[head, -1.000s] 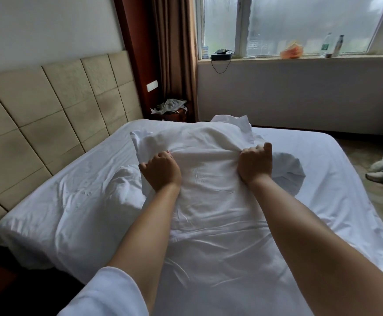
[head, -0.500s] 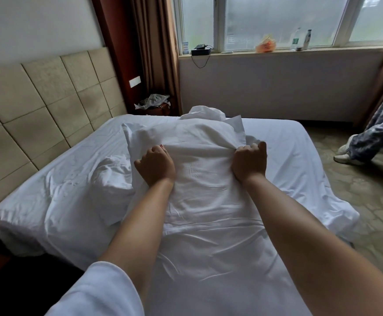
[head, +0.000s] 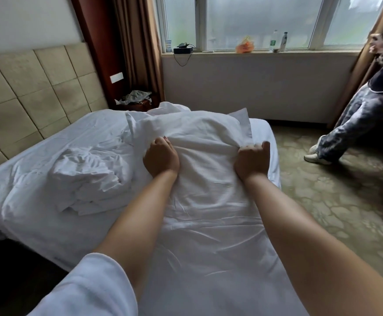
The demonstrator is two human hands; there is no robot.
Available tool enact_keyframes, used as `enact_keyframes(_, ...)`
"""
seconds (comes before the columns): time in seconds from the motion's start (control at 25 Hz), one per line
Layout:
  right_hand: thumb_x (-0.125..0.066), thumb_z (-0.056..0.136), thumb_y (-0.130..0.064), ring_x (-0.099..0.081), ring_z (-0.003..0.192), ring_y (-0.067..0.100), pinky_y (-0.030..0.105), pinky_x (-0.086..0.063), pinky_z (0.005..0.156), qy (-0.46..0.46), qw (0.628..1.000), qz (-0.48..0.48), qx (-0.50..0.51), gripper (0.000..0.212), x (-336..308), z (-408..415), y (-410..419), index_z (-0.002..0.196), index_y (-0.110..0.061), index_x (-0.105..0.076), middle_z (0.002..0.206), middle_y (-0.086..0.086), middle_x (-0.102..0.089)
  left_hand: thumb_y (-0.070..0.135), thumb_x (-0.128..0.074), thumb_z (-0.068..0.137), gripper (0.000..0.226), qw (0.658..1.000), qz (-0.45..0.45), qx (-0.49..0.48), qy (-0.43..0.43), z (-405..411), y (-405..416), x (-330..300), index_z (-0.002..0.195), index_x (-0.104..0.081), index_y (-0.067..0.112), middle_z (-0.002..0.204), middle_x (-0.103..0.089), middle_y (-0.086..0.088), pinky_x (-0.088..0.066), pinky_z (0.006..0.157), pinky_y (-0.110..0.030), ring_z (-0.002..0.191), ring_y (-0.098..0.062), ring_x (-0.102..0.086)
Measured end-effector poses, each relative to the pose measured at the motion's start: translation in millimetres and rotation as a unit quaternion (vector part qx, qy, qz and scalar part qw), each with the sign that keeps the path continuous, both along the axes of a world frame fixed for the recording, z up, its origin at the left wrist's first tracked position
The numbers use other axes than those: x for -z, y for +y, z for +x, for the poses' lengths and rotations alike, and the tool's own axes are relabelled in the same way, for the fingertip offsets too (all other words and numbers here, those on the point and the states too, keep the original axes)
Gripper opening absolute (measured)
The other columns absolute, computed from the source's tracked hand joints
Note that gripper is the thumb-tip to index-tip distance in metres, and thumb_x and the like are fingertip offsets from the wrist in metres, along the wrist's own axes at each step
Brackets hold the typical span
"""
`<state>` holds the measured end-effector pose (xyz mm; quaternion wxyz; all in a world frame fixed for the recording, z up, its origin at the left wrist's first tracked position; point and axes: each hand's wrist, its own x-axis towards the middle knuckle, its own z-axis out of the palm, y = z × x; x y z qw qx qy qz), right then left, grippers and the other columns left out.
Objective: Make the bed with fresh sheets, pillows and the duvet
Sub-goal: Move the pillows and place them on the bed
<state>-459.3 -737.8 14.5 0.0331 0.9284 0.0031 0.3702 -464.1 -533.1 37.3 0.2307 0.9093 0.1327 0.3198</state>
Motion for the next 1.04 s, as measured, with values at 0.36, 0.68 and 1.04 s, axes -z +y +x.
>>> enact_keyframes(0.36, -0.032, 0.057, -0.008, -0.049, 0.036, 0.019, 0.032, -0.023, 0.068, 0.088, 0.993, -0.028, 0.067, 0.031, 38, 69, -183, 0.037, -0.01, -0.055, 0.037, 0.007, -0.05, 0.025, -0.028, 0.103, 0.038, 0.996, 0.007, 0.058, 0.069, 94, -187, 36, 0.106, -0.057, 0.001, 0.111, -0.062, -0.019, -0.043, 0.08, -0.042, 0.1, -0.037, -0.061)
enact_keyframes(0.68, -0.034, 0.057, -0.007, -0.051, 0.037, 0.017, 0.032, -0.024, 0.068, 0.151, 0.977, -0.043, 0.142, 0.029, 56, 166, -303, 0.039, -0.01, -0.057, 0.038, 0.005, -0.053, 0.025, -0.024, 0.104, 0.041, 0.981, -0.022, 0.114, 0.158, 211, -307, 49, 0.117, -0.054, 0.001, 0.118, -0.06, -0.02, -0.043, 0.087, -0.038, 0.109, -0.037, -0.057)
enact_keyframes(1.04, -0.045, 0.083, -0.009, -0.064, 0.084, 0.021, 0.035, -0.013, 0.086, 0.263, 0.947, -0.109, 0.147, 0.027, 70, 351, -394, 0.086, -0.013, -0.071, 0.089, 0.004, -0.072, 0.025, -0.025, 0.104, 0.041, 0.98, -0.016, 0.086, 0.177, 394, -399, 60, 0.114, -0.056, 0.001, 0.119, -0.061, -0.018, -0.043, 0.089, -0.038, 0.109, -0.034, -0.057)
